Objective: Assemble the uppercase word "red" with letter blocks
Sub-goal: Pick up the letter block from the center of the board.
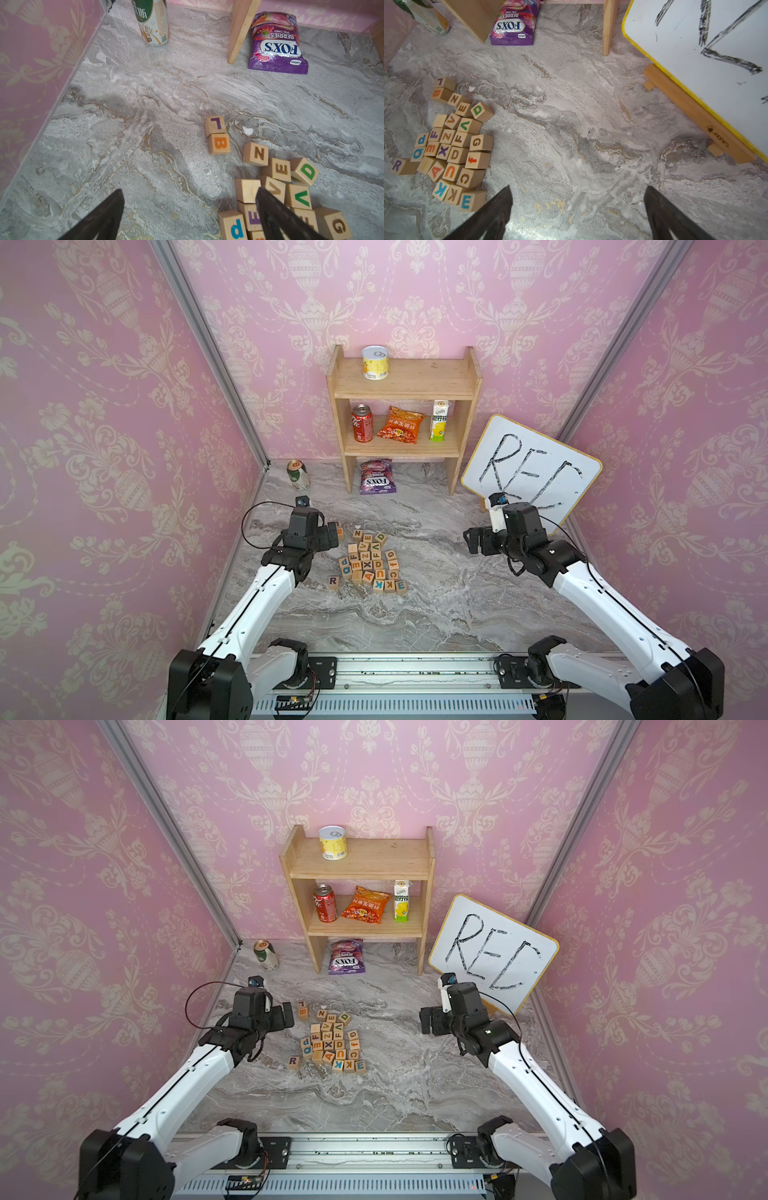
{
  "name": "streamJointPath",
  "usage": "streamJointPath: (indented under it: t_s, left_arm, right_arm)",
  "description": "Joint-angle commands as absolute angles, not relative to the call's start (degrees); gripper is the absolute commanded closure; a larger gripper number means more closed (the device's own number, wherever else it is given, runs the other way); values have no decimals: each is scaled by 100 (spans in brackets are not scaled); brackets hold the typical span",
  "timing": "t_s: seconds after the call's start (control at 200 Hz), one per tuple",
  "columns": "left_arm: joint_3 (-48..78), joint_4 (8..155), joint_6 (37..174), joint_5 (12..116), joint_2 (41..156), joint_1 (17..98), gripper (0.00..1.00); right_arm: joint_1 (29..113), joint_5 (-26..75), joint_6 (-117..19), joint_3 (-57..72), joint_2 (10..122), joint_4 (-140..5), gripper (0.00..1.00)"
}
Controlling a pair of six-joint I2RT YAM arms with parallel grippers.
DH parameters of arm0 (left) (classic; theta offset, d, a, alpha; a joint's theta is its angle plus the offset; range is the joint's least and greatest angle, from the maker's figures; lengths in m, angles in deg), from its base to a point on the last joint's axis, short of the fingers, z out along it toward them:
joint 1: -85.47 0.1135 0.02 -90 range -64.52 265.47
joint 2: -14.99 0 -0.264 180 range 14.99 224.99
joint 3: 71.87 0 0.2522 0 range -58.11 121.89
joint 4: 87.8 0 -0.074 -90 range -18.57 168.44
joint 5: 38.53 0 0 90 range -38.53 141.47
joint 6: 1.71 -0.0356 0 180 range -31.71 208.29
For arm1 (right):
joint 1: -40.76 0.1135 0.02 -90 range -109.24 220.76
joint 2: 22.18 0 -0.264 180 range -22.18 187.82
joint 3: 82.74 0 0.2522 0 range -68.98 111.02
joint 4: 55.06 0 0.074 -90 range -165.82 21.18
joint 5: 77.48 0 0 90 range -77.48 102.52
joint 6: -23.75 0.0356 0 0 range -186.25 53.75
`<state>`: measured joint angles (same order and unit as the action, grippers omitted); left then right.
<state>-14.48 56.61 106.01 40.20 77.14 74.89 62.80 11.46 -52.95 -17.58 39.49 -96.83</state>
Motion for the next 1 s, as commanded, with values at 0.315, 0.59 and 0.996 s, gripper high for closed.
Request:
streamJointPath:
  t_s: [0.315,0.59,0.996]
  left_arm:
    - [-997,3490,11365,4112,7460,7291,1]
    - [-660,2835,11490,4494,7497,7220,1]
    - [-397,2195,11579,5051,7950,7176,6]
  right_arm:
    - [7311,1358,-4684,-775,4276,-10748,0]
    - [8266,1027,-4442,-372,4451,-10934,0]
    - [9546,485,-3919,8,4801,-10979,0]
